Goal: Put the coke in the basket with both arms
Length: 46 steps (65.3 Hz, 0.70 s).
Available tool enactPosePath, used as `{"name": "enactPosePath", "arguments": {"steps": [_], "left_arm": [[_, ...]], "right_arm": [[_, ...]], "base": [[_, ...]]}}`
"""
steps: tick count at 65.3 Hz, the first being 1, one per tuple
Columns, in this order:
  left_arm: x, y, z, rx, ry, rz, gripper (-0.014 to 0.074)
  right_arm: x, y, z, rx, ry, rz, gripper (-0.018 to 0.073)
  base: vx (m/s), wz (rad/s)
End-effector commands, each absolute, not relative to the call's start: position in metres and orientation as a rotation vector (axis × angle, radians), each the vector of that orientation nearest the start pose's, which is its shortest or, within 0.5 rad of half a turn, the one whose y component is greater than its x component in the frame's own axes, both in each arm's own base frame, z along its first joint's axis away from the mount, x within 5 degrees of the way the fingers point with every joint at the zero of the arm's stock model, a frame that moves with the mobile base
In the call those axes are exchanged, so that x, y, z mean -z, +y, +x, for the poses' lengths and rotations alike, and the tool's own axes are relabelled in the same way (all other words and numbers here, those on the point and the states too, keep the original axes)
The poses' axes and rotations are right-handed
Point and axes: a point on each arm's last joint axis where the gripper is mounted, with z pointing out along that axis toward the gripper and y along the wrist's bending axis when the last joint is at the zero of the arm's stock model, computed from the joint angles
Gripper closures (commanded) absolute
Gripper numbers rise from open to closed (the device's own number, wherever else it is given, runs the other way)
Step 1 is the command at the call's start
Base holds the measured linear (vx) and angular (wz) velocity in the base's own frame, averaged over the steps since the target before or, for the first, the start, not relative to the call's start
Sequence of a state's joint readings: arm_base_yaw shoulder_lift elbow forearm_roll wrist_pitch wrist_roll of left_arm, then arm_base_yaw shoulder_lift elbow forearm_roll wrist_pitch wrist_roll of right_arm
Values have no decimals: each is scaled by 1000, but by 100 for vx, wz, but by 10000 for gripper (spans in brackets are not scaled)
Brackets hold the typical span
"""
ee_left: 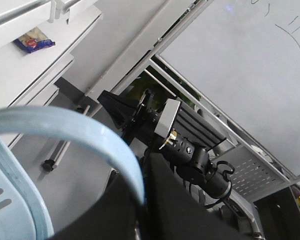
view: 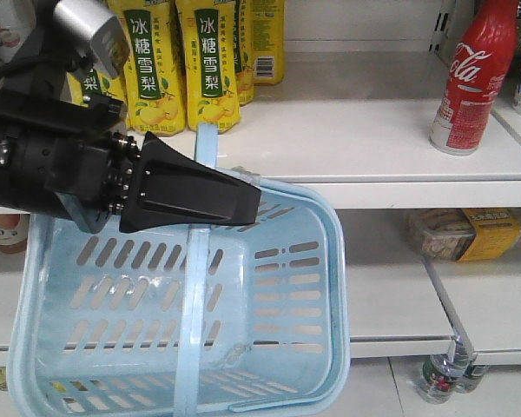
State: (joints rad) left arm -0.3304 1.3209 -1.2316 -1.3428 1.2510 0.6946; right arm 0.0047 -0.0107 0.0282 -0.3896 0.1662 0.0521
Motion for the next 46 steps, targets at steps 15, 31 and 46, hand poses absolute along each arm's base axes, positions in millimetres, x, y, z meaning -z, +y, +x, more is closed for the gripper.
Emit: {"name": "enactPosePath", "arguments": {"steps": [15, 31, 46], "left_arm": [[-432, -158, 197, 1642, 1841, 797, 603], [-432, -158, 197, 1642, 1841, 797, 603], [-432, -158, 197, 1642, 1841, 797, 603]], "right_arm": [[-205, 1, 55, 297, 1437, -288, 565], [-224, 1, 51, -327, 1230, 224, 565], [-244, -8, 44, -741, 961, 543, 565]], "base": [[0, 0], [0, 0], [0, 0]]}}
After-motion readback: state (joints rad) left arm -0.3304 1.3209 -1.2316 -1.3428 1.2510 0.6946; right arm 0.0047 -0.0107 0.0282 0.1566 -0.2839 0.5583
